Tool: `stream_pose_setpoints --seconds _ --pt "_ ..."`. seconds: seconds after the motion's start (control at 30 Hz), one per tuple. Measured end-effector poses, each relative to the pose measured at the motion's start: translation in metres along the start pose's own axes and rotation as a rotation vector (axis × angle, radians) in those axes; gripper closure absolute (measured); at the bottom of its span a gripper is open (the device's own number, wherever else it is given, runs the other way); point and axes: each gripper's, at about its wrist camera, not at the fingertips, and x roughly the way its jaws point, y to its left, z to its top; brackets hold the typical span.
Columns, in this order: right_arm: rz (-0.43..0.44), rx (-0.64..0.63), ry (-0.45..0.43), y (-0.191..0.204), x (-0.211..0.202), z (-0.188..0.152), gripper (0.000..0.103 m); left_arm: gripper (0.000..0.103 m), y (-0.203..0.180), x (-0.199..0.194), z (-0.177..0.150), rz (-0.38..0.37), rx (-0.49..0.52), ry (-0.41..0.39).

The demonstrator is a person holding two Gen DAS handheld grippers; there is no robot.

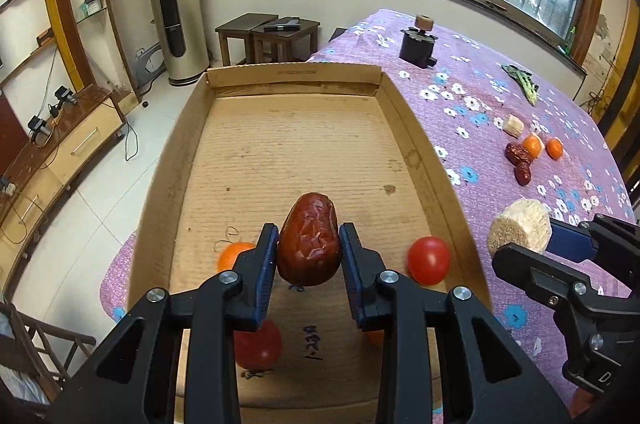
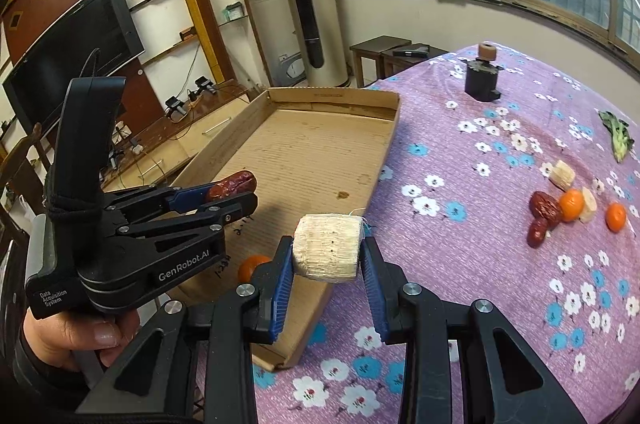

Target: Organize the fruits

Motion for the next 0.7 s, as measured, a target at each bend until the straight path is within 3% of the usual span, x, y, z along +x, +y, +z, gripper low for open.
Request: stream_pose_setpoints --seconds 0.4,0.7 --pt "0.029 -0.057 0.057 0.018 0.059 0.030 0.069 0.074 0.037 0.023 0.020 0.045 -0.062 0.043" --pt "0.042 -0.088 0.141 0.018 0.097 0.027 0.069 0.074 0.038 0.047 0.017 0.060 -0.058 0.131"
